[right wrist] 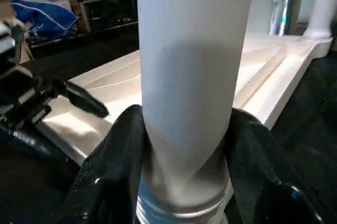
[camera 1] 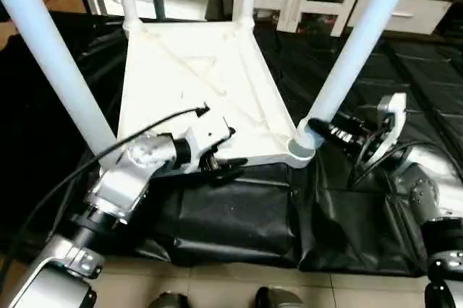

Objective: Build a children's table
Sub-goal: Insert table leg to table base

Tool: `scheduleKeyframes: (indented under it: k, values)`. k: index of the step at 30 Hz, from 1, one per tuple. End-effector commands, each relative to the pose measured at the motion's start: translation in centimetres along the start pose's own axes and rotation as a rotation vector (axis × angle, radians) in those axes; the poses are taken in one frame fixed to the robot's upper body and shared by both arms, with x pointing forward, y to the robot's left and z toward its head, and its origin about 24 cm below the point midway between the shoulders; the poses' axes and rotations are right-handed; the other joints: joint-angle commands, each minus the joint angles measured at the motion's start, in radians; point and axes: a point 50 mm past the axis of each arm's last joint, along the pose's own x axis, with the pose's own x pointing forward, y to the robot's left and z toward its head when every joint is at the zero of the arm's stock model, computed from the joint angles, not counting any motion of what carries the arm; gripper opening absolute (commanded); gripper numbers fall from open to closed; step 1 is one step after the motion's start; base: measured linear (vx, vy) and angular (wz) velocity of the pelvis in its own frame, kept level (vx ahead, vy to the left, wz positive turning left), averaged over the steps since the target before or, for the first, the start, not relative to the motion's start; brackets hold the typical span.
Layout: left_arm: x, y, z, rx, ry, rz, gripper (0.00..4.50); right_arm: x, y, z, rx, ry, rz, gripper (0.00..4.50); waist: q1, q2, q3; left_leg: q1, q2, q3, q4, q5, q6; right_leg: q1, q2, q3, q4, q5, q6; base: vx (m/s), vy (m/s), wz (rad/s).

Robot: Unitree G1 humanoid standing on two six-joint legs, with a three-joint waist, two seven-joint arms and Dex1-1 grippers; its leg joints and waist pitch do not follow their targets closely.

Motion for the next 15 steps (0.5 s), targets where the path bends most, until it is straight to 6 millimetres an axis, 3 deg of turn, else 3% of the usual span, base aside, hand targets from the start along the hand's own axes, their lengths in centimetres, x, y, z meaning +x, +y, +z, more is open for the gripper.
scheduleKeyframes:
  k: [1, 10, 11, 14, 15]
  values:
    - [0.2, 0.1, -0.3, 0.048, 0.034, -0.021, 3.95, -0.3, -0.5, 1.1, -0.045, -0.016, -0.01, 1.86, -0.005, -0.013, -0.079, 0.042, 0.055, -0.038, -0.082, -0.261, 0.046, 0.034, -0.039, 0.02, -0.076, -0.367, -0.171, 0.0, 0.0, 0.0]
    - [-0.3, -0.4, -1.5, 0.033, 0.077, -0.105, 3.95, -0.6, -0.6, 0.9, -0.055, -0.002, -0.004, 1.86, -0.004, -0.009, -0.078, 0.043, 0.057, -0.036, -0.085, -0.249, 0.055, 0.033, -0.038, 0.021, -0.071, -0.32, -0.198, 0.0, 0.0, 0.0]
    - [-0.4, -0.5, -1.6, 0.03, 0.077, -0.114, 3.66, -0.6, -0.5, 0.8, -0.059, 0.007, 0.003, 1.86, -0.004, -0.01, -0.078, 0.042, 0.057, -0.037, -0.085, -0.248, 0.056, 0.034, -0.039, 0.021, -0.071, -0.32, -0.199, 0.0, 0.0, 0.0]
    - [-0.4, -0.4, -1.7, 0.02, 0.072, -0.119, 3.66, -0.6, -0.4, 0.5, -0.064, 0.025, 0.018, 1.86, -0.003, -0.011, -0.078, 0.041, 0.057, -0.036, -0.084, -0.235, 0.064, 0.034, -0.04, 0.022, -0.07, -0.315, -0.201, 0.0, 0.0, 0.0]
    - [-0.3, -0.4, -1.7, 0.019, 0.072, -0.12, 3.41, -0.6, -0.4, 0.5, -0.064, 0.026, 0.019, 1.86, -0.002, -0.011, -0.078, 0.041, 0.057, -0.036, -0.084, -0.232, 0.065, 0.035, -0.04, 0.022, -0.07, -0.312, -0.201, 0.0, 0.0, 0.0]
